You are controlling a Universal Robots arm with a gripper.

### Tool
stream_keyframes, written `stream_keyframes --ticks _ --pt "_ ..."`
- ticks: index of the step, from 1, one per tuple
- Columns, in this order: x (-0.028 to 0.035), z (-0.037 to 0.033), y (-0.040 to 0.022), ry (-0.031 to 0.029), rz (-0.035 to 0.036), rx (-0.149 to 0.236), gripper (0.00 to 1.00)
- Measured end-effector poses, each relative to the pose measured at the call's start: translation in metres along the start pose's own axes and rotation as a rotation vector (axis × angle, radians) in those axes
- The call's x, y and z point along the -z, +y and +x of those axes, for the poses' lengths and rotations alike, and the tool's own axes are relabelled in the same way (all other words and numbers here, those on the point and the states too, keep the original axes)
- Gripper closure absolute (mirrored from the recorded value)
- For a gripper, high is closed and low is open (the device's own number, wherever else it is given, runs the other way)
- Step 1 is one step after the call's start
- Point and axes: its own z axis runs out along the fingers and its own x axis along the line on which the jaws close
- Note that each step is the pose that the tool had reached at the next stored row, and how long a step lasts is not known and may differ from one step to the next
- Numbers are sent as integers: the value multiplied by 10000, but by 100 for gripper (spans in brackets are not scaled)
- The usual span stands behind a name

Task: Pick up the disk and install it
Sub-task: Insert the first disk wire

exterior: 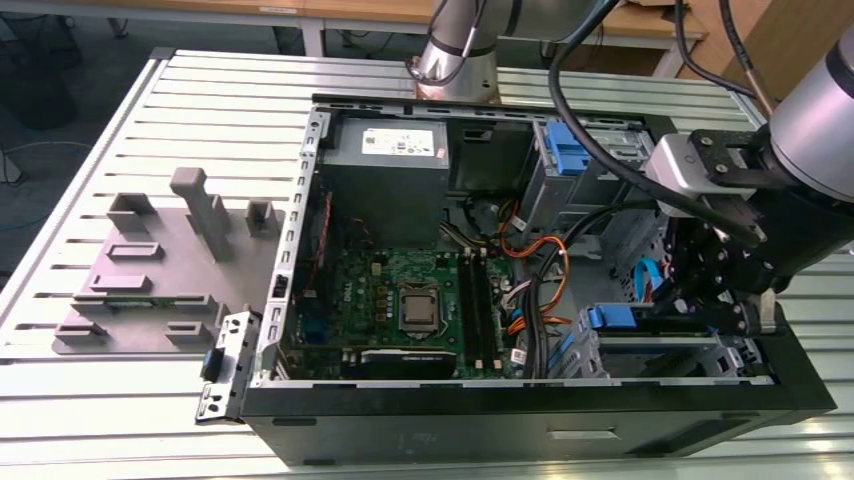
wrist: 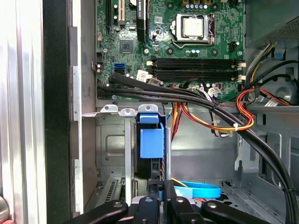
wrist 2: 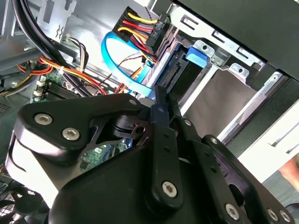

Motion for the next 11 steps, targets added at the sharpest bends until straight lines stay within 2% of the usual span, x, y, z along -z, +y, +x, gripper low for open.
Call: stream_keyframes --ticks 11 --pt "-18 2 0 2 1 0 84"
